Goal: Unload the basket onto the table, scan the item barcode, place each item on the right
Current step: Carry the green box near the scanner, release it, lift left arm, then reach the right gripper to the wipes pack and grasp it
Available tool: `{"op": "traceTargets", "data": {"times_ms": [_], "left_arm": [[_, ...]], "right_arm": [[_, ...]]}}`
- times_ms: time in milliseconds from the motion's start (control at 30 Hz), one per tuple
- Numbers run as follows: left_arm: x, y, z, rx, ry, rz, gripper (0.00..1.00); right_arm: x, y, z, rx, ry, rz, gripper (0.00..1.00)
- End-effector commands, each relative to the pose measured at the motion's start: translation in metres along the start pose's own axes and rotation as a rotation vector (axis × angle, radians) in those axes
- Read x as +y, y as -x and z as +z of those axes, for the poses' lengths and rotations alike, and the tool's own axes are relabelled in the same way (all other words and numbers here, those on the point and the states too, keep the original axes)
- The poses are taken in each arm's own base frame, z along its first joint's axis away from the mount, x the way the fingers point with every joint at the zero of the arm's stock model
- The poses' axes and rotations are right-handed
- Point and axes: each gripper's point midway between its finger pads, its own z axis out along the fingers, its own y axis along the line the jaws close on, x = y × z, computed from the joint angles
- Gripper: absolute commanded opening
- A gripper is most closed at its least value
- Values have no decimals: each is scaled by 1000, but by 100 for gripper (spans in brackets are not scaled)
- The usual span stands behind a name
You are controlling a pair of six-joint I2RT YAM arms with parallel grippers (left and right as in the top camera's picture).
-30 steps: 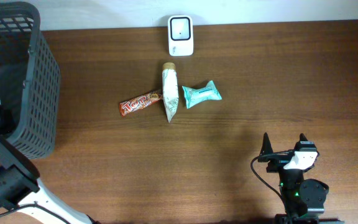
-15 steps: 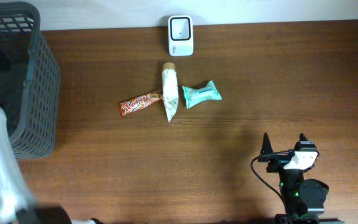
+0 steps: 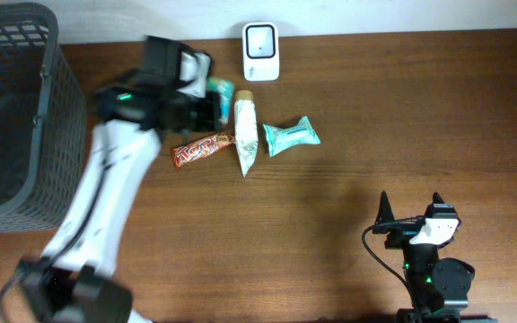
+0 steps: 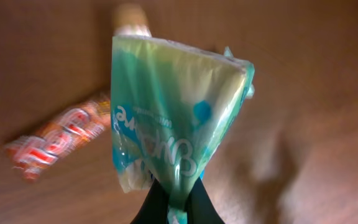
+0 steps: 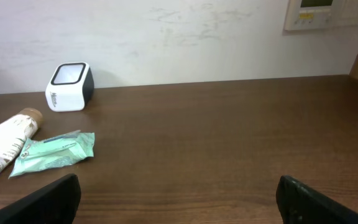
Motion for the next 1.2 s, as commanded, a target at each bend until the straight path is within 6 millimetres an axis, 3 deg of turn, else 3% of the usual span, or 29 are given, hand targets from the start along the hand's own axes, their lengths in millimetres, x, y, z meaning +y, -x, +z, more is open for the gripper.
{"op": "traceTargets", "data": {"times_ms": [0, 100, 200, 367, 500, 533, 567, 600, 667, 733, 767, 800, 867, 900, 933, 967, 1000, 1067, 1100, 1167], "left_arm": [[5, -33, 62, 172, 98, -49, 0], [41, -59, 85, 266, 300, -156, 0], [78, -86, 71, 342, 534, -208, 0], [75, -112, 86, 407, 489, -265, 1], [67, -121, 98, 430, 421, -282, 7], [66, -120, 100, 423, 418, -278, 20], [65, -117, 101, 414, 411, -264, 36], [65, -111, 99, 404, 398, -231, 45], [64, -92, 87, 383, 385, -204, 50], [61, -44, 47, 297, 364, -200, 60], [59, -18, 20, 235, 353, -201, 87], [59, 10, -13, 153, 345, -220, 99], [62, 45, -64, 17, 336, -245, 99], [63, 53, -77, -19, 334, -253, 99], [68, 61, -94, -63, 336, -267, 99], [74, 64, -104, -84, 348, -281, 99], [83, 65, -108, -93, 358, -298, 99], [98, 64, -112, -94, 376, -330, 99], [106, 63, -114, -93, 395, -343, 99], [113, 63, -117, -96, 404, -358, 99]], "right_arm": [[-4, -3, 0, 4, -19, 5, 99], [-4, -3, 0, 4, -19, 5, 99], [-4, -3, 0, 4, -19, 5, 99], [-4, -3, 0, 4, -19, 5, 99], [-4, -3, 0, 4, -19, 5, 99], [-4, -3, 0, 4, -19, 5, 99], [-4, -3, 0, 4, -19, 5, 99], [-4, -3, 0, 4, -19, 5, 99], [-4, -3, 0, 4, -19, 5, 99], [-4, -3, 0, 4, -19, 5, 99], [-4, -3, 0, 4, -19, 5, 99], [-4, -3, 0, 4, -19, 5, 99], [-5, -2, 0, -1, -23, 3, 99], [-10, 6, 0, -34, -55, 5, 99], [-4, 26, -1, -117, -20, 28, 99], [14, 42, -4, -176, 93, 100, 99], [38, 53, -10, -203, 244, 181, 99], [65, 59, -20, -193, 419, 245, 99], [69, 68, -25, -214, 458, 307, 99], [70, 107, -41, -356, 519, 415, 99]]}}
